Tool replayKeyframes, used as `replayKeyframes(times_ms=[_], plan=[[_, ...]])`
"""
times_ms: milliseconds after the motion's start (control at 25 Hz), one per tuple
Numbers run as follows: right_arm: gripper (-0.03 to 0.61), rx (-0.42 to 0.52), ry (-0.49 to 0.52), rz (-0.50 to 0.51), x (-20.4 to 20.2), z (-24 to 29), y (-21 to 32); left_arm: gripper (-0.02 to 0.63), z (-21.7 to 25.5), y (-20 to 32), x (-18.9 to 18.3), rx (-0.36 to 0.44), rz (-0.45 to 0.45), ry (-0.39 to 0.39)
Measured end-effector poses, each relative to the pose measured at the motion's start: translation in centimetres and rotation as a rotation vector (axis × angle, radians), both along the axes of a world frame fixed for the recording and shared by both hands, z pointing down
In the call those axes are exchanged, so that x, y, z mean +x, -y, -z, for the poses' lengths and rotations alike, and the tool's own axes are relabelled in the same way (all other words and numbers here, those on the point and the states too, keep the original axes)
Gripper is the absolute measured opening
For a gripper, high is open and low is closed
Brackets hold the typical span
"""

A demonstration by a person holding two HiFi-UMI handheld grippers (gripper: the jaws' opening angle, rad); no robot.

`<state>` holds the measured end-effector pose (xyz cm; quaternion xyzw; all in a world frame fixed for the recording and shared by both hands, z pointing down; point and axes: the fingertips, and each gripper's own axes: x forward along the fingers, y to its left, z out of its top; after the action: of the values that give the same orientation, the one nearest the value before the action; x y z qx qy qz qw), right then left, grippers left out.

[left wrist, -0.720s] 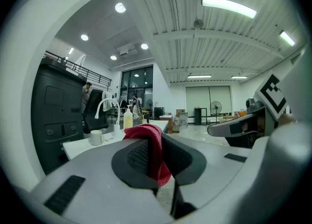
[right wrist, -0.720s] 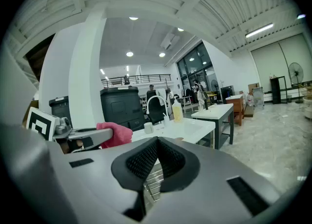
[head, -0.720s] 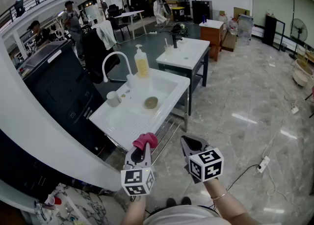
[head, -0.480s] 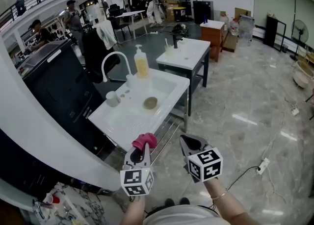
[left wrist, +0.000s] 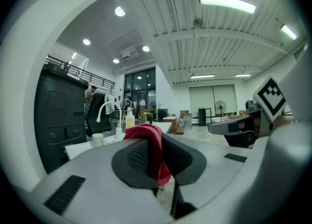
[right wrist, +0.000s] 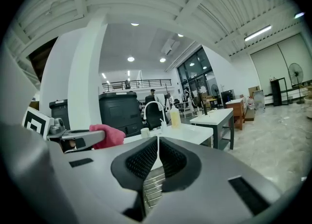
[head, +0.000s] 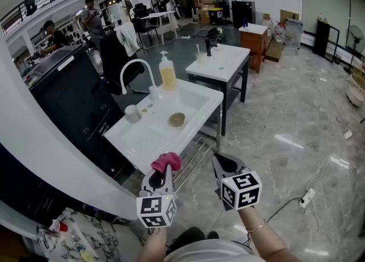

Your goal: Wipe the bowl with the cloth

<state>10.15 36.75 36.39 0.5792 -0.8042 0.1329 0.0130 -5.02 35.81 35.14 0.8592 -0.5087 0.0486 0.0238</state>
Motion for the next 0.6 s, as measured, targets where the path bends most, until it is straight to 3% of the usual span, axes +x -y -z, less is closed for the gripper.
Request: replayKeyframes(times_ms=[240,600], plan=[[0.058,-0.026,0.046,0.051,-0.1,-0.3,1.9,0.048,-0.1,1.7,0.4,-0.010,0.015,0.009],[0.106,-0.070,0.065,0.082,-0.5,-2.2,9.9,0.048,-1.5,9.5,0.3,-0.017,0.028,0.015]])
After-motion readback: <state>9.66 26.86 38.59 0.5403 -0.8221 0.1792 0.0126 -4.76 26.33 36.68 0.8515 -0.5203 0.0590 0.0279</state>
